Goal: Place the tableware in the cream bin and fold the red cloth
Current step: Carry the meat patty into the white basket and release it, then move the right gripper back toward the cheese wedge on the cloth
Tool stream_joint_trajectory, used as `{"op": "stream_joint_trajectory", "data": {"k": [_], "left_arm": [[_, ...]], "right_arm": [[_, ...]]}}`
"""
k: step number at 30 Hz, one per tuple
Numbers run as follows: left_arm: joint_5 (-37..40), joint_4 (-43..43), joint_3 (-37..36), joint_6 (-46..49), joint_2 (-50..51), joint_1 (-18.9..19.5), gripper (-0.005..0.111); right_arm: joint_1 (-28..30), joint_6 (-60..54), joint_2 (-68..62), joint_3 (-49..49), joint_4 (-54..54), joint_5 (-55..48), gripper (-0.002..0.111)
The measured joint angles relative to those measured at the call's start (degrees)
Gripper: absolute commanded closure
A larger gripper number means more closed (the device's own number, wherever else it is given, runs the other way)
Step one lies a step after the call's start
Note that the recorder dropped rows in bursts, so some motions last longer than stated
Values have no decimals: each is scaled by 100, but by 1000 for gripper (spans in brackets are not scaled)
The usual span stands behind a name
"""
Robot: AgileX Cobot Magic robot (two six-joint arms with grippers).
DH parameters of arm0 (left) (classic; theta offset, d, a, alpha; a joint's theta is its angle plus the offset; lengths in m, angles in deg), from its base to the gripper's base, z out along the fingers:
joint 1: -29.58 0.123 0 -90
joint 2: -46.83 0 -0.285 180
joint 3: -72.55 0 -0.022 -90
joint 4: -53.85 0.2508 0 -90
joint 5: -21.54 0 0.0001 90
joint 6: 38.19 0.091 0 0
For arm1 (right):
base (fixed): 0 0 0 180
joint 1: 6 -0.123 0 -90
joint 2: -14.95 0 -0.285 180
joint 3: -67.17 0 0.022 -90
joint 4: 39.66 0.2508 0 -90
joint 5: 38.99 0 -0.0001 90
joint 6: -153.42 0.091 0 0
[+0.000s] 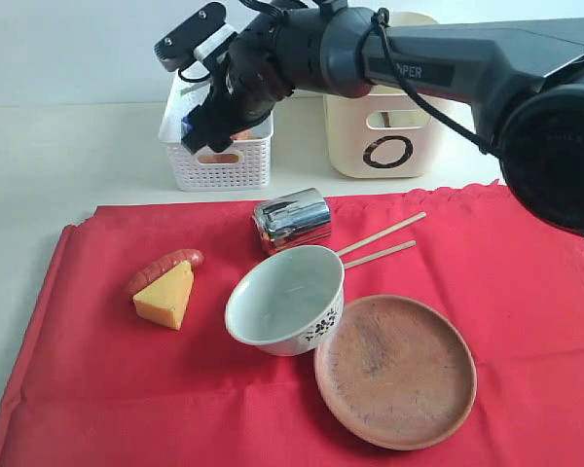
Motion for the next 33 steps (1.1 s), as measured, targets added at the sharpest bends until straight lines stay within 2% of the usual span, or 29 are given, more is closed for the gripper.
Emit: {"op": "stream_joint_trajectory", "data": {"k": [12,21,33], "left_arm": [[0,0,0,0,0,0,107],[0,0,0,0,0,0,107],[0,0,0,0,0,0,107]], "right_arm": [[0,703,93,0,60,-544,35],[0,670,567,0,1128,-1078,35],[-279,-1675,649,0,2901,-2238,35]]}}
